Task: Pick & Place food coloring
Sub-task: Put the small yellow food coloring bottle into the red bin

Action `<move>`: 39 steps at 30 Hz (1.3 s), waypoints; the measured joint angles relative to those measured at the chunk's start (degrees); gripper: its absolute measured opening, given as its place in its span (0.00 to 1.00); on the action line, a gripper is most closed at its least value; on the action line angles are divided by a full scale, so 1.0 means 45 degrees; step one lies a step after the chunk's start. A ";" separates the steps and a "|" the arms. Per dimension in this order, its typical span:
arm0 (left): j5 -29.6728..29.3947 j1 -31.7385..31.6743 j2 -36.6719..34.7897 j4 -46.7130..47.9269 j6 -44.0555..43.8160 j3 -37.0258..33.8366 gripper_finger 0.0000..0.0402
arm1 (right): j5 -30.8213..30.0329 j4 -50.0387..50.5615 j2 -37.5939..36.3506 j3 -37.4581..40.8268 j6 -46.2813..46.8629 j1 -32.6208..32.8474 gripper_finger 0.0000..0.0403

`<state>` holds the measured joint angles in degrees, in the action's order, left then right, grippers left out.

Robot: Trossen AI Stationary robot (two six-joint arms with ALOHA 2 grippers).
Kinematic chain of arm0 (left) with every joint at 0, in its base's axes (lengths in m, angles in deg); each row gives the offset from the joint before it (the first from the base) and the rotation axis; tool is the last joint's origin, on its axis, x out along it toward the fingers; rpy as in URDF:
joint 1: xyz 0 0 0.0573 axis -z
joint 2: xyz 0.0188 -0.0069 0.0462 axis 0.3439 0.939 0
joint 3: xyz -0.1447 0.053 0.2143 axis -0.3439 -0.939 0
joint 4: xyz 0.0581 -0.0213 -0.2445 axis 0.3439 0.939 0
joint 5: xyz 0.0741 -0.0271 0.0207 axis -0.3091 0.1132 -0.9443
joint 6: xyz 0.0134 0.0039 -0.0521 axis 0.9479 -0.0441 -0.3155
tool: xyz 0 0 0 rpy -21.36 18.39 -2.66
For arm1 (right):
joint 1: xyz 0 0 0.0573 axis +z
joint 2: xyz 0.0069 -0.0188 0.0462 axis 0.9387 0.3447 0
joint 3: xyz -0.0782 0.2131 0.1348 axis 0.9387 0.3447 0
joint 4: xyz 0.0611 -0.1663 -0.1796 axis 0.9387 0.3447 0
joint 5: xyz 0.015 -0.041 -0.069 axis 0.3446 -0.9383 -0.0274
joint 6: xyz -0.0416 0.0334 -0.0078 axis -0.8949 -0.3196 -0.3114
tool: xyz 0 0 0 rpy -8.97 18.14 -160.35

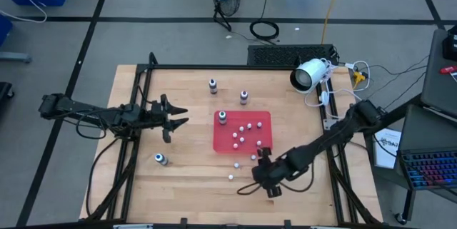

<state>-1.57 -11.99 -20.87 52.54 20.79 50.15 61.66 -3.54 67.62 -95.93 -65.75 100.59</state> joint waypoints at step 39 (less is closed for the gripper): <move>0.0002 0.0003 0.0000 0.0001 0.0000 0.0005 0.42 | 0.0334 -0.1600 0.0898 0.0636 -0.0022 -0.0238 0.42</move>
<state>-1.56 -11.98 -20.87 52.54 20.79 50.17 63.16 -10.74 71.66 -93.07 -65.85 99.52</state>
